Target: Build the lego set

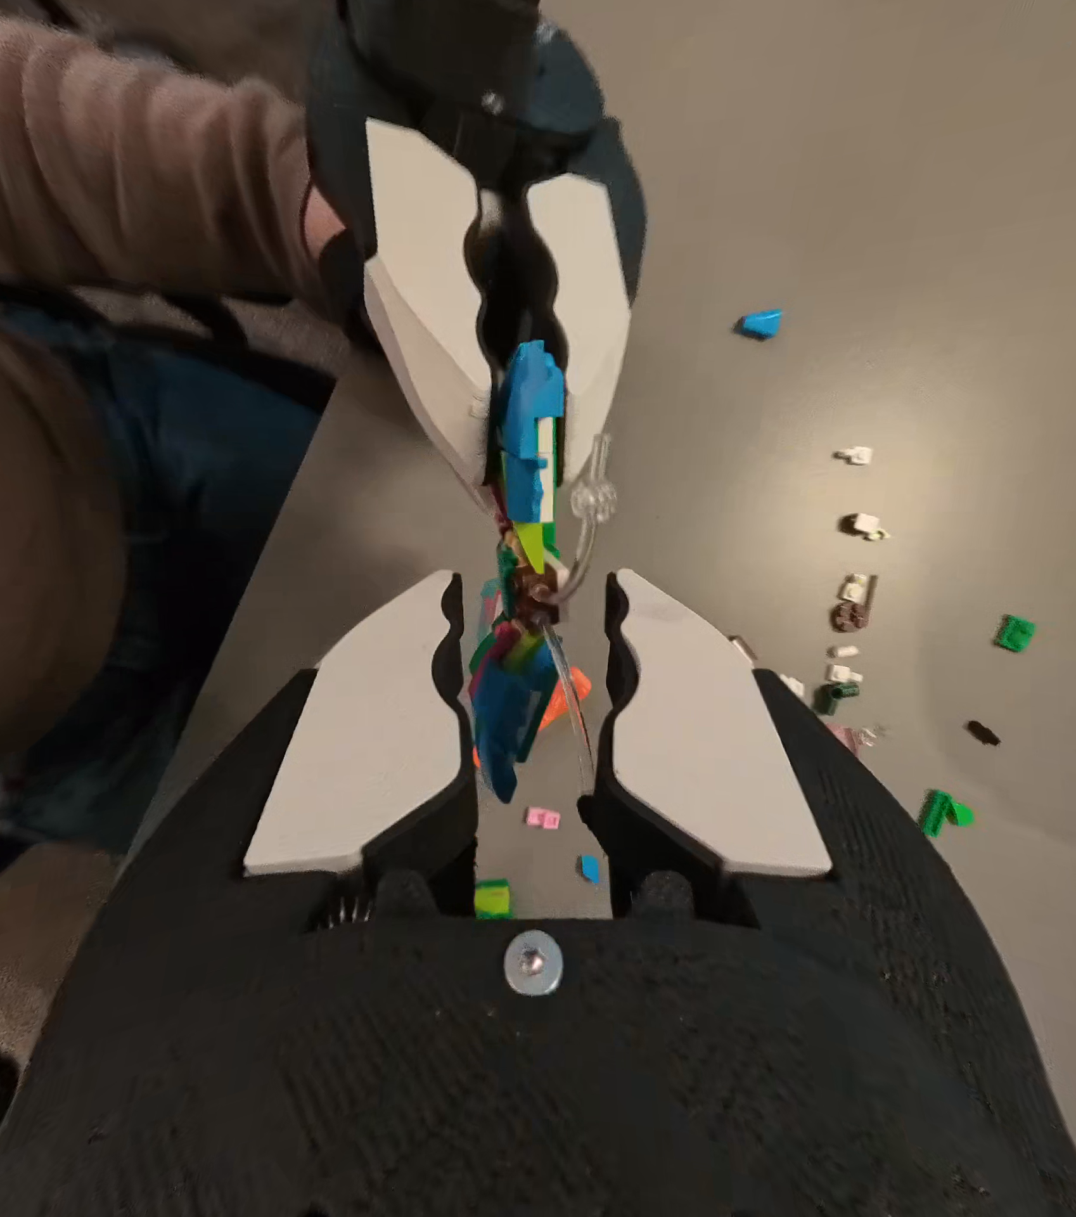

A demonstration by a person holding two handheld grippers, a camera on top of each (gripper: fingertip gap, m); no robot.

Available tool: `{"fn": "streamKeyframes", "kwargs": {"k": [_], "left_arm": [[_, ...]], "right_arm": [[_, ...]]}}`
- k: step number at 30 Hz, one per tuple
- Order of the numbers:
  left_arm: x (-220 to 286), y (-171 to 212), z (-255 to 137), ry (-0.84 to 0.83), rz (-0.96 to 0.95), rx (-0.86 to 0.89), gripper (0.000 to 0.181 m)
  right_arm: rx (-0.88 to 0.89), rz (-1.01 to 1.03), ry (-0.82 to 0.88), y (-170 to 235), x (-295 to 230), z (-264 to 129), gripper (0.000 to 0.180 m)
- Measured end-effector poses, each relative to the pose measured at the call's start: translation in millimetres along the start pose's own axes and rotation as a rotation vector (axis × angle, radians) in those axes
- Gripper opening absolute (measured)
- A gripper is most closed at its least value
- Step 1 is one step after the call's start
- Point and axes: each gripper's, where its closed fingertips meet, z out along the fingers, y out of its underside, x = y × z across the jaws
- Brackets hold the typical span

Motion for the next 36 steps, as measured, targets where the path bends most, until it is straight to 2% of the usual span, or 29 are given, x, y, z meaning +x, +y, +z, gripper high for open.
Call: {"fn": "streamKeyframes", "kwargs": {"k": [4, 8, 23, 31, 36], "left_arm": [[3, -3, -1, 0.020, 0.009, 0.018, 0.016], [2, -4, -4, 0.012, 0.003, 0.031, 0.016], [1, -8, -3, -0.003, -0.006, 0.058, 0.016], [-7, -8, 4, -0.069, 0.017, 0.045, 0.043], [-12, -11, 4, -0.126, 0.044, 0.053, 0.054]], "right_arm": [[-0.140, -0.043, -0.029, 7, 2, 10, 0.030], [-0.158, -0.068, -0.051, 4, -1, 12, 0.021], [-0.162, -0.025, -0.103, 5, -2, 12, 0.018], [-0.174, 0.039, -0.133, 23, 4, 15, 0.018], [-0.072, 0.134, -0.073, 33, 20, 5, 0.018]]}}
